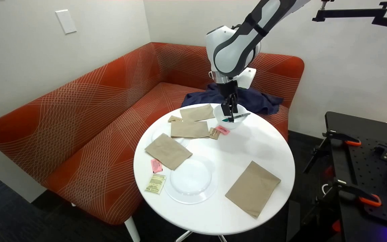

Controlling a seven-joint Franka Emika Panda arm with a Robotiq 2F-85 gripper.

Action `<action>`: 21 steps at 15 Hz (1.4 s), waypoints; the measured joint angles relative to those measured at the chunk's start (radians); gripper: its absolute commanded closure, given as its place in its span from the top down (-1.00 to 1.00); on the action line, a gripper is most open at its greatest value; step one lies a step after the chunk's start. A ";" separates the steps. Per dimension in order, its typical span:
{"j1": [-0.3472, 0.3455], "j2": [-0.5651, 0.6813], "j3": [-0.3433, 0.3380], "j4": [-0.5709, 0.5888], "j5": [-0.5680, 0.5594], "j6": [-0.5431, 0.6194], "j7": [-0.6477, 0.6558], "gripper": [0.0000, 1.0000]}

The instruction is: Take the green marker out of the white bowl

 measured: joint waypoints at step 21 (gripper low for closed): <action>0.004 0.056 -0.003 0.120 -0.030 -0.183 0.000 -0.93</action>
